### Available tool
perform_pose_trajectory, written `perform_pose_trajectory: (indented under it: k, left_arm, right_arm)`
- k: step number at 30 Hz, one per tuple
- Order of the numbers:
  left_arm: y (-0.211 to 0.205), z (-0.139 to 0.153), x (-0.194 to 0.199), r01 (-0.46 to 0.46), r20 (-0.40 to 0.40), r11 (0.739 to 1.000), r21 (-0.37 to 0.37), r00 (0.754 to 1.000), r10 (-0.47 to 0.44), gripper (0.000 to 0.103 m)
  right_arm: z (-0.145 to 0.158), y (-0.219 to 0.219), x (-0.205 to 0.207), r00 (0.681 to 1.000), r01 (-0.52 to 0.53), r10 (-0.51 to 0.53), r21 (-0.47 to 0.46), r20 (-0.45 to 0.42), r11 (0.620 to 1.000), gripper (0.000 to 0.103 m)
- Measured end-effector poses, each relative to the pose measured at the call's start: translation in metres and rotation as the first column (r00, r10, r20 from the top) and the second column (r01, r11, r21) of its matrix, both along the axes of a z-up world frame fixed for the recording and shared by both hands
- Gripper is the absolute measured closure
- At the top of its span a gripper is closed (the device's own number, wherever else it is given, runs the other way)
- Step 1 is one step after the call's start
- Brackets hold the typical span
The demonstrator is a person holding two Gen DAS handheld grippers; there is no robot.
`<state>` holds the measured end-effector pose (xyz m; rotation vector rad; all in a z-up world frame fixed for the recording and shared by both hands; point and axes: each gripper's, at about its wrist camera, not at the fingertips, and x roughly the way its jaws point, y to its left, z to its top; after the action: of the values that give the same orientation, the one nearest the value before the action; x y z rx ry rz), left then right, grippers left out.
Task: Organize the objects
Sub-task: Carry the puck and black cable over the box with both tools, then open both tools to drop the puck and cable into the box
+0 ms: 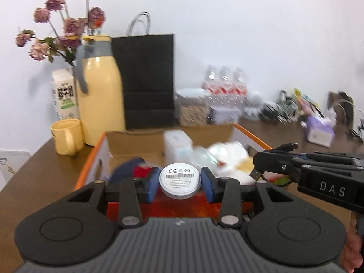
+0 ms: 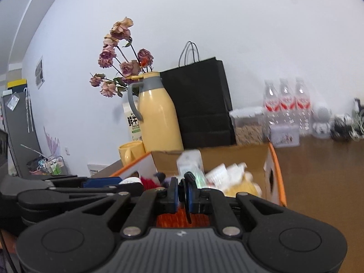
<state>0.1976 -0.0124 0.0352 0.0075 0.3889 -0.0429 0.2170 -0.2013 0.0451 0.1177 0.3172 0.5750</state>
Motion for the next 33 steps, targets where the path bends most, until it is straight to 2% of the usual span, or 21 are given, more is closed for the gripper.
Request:
perform_pose_trajectory:
  k: [7,12,17,21,23,25,26,27,28,29,31,33]
  left_arm:
    - [0.023,0.008,0.045,-0.08,0.037,0.996,-0.037,0.996,0.081,0.063]
    - [0.026,-0.003,0.081,-0.128,0.03,0.991,-0.042,0.991,0.129,0.063]
    - [0.026,-0.017,0.089,-0.117,-0.006,0.993,-0.004,0.993,0.117,0.063]
    - [0.023,-0.019,0.082,-0.119,0.009,0.993,0.013,0.993,0.119,0.062]
    - [0.022,-0.019,0.078,-0.13,0.014,0.991,0.021,0.992,0.129,0.059]
    - [0.022,-0.018,0.074,-0.137,0.029,0.99,0.027,0.99,0.136,0.039]
    - [0.022,-0.018,0.073,-0.14,0.038,0.99,0.025,0.989,0.139,0.031]
    - [0.023,-0.017,0.071,-0.15,0.05,0.988,0.024,0.988,0.148,0.015]
    - [0.024,-0.016,0.068,-0.165,0.065,0.986,0.024,0.985,0.163,0.003]
    - [0.024,-0.015,0.066,-0.176,0.083,0.984,0.024,0.981,0.174,0.0]
    - [0.024,-0.013,0.062,-0.174,0.101,0.985,0.021,0.98,0.171,0.0]
    - [0.024,-0.012,0.061,-0.172,0.099,0.985,0.018,0.981,0.169,0.0]
  right_arm:
    - [0.015,0.03,0.052,0.999,0.044,-0.043,-0.036,0.03,0.998,0.096]
    - [0.006,0.036,0.087,0.996,0.091,-0.09,-0.03,0.01,0.995,0.096]
    - [-0.008,0.03,0.1,0.994,0.101,-0.103,-0.043,-0.042,0.994,0.095]
    - [-0.013,0.03,0.099,0.991,0.116,-0.12,-0.073,-0.053,0.991,0.095]
    - [-0.014,0.03,0.097,0.99,0.126,-0.131,-0.081,-0.055,0.989,0.093]
    - [-0.014,0.028,0.094,0.988,0.144,-0.149,-0.089,-0.047,0.986,0.09]
    - [-0.014,0.028,0.093,0.987,0.151,-0.155,-0.097,-0.042,0.984,0.086]
    - [-0.014,0.028,0.091,0.987,0.153,-0.157,-0.101,-0.037,0.983,0.073]
    - [-0.014,0.027,0.09,0.986,0.16,-0.164,-0.103,-0.031,0.982,0.054]
    - [-0.013,0.027,0.088,0.985,0.17,-0.173,-0.107,-0.023,0.98,0.045]
    - [-0.012,0.026,0.085,0.983,0.185,-0.186,-0.115,-0.001,0.976,0.02]
    - [-0.01,0.025,0.082,0.98,0.197,-0.196,-0.113,0.017,0.974,0.007]
